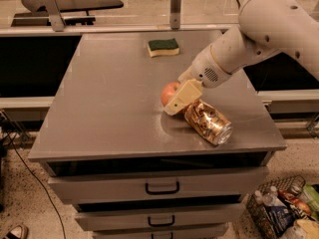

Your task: Move apple near orange can

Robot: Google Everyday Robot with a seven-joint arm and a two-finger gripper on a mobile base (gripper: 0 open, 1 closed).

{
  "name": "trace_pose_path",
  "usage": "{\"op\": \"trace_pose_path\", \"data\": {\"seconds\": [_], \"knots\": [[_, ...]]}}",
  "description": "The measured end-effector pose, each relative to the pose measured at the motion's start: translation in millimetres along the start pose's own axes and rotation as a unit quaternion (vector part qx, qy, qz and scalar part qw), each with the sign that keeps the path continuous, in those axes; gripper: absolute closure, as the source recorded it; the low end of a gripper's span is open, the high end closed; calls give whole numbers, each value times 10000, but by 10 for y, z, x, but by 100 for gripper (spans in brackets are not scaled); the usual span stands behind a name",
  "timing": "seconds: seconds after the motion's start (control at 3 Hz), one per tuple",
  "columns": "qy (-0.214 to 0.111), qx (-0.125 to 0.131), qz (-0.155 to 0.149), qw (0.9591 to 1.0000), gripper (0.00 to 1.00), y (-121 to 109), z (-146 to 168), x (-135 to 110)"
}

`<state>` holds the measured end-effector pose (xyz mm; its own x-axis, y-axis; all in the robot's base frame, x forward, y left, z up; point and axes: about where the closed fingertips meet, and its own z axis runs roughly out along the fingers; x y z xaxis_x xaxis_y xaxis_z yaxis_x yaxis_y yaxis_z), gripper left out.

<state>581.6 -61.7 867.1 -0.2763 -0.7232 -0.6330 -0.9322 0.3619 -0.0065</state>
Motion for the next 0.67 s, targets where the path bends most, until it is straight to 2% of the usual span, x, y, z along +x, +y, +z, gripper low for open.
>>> {"op": "trace_pose_path", "data": {"seconds": [0.67], "knots": [[-129, -7, -189, 9997, 0, -15, -33, 23]]}}
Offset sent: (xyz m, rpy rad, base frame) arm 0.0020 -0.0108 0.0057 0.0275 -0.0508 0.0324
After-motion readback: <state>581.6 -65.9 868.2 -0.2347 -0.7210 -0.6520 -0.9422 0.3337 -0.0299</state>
